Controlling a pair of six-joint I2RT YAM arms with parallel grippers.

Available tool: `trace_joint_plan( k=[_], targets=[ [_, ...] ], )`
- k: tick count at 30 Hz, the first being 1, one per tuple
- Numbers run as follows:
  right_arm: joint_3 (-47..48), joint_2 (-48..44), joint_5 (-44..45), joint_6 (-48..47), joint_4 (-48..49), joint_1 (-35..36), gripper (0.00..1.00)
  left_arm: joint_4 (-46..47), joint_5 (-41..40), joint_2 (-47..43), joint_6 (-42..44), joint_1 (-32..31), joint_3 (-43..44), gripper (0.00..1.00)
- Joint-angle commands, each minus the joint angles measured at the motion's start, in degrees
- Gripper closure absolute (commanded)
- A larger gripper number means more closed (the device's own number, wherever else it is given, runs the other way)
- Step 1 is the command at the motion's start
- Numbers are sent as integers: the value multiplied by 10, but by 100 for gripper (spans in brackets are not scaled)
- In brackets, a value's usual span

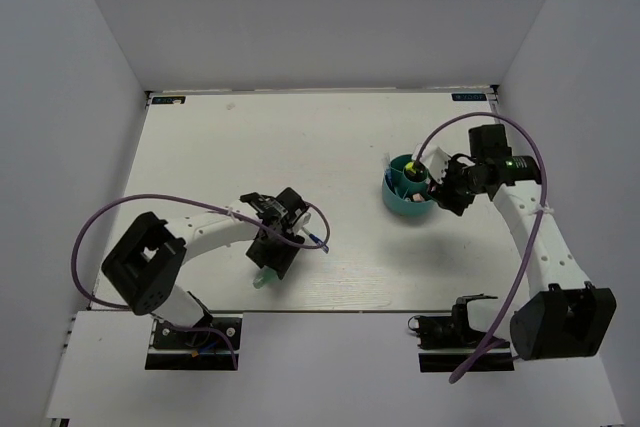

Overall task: Sort the stationery into containers
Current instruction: Pick up the stationery from the center of the board.

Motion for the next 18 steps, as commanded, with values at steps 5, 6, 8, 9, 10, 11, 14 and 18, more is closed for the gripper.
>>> trace_joint_plan(
  k=[5, 6, 8, 9, 10, 11, 14, 18],
  targets=[
    [-52, -58, -79, 28, 28, -12, 38, 9, -35, 59, 12, -3, 50, 34],
    [-52, -58, -79, 28, 31, -12, 38, 9, -37, 68, 14, -3, 55, 36],
    [-63, -69, -87, 29, 31, -12, 38, 6, -38, 77, 15, -2, 60, 41],
    [-64, -74, -87, 29, 30, -16, 38, 6, -38, 86, 15, -3, 64, 43],
    [-68, -81, -90, 29, 28, -16, 38, 4, -39, 87, 15, -2, 66, 48],
    [-70, -84, -91, 29, 31, -18, 38, 7, -39, 92, 13, -2, 63, 52],
    [-81, -100, -96, 31, 34, -22, 38, 7, -45, 95, 11, -2, 55, 69],
    [-92, -118, -104, 59, 46, -27, 45, -6, -41, 82, 0, -5, 69, 82]
  ],
)
